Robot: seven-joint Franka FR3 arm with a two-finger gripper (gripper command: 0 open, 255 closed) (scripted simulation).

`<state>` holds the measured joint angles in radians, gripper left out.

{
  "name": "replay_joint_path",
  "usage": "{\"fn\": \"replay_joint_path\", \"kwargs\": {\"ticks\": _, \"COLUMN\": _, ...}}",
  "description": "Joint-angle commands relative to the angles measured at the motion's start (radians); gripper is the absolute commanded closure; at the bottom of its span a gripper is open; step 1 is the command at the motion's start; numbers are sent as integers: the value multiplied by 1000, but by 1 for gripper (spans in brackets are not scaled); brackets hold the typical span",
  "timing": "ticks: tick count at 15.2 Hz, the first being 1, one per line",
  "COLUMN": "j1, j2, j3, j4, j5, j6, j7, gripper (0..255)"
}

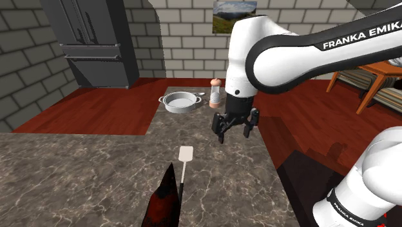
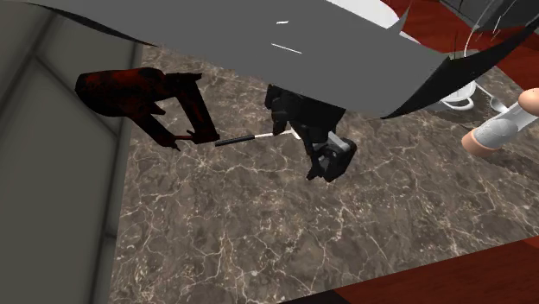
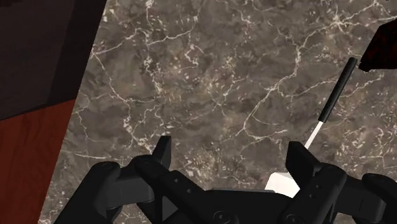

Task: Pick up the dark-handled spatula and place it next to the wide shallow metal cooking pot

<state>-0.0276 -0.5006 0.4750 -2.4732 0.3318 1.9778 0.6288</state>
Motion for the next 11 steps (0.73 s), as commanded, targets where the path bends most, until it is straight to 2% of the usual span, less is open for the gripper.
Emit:
{"fn": "replay_joint_path", "kwargs": {"ticks": 1, "j1": -15, "j2": 76, "j3": 56, "j4": 20, "j5": -3, "j6": 65, "j7": 82, "gripper": 0}}
{"fn": "replay_joint_path", "kwargs": {"ticks": 6, "j1": -67, "j2": 291, "j3": 181, "j4": 104, "j5": -83, "j6": 199, "j7": 308, "gripper": 0}}
{"fn": "replay_joint_path", "kwargs": {"ticks": 8, "j1": -85, "j2": 390, "j3": 222, "j4": 147, "j5": -149, "j6": 246, "j7": 415, "gripper": 0}}
{"fn": "replay_joint_path", "kwargs": {"ticks": 11, "j1": -90, "j2": 550, "j3": 255, "j4": 224, "j5": -283, "j6": 298, "j7": 592, "gripper": 0}}
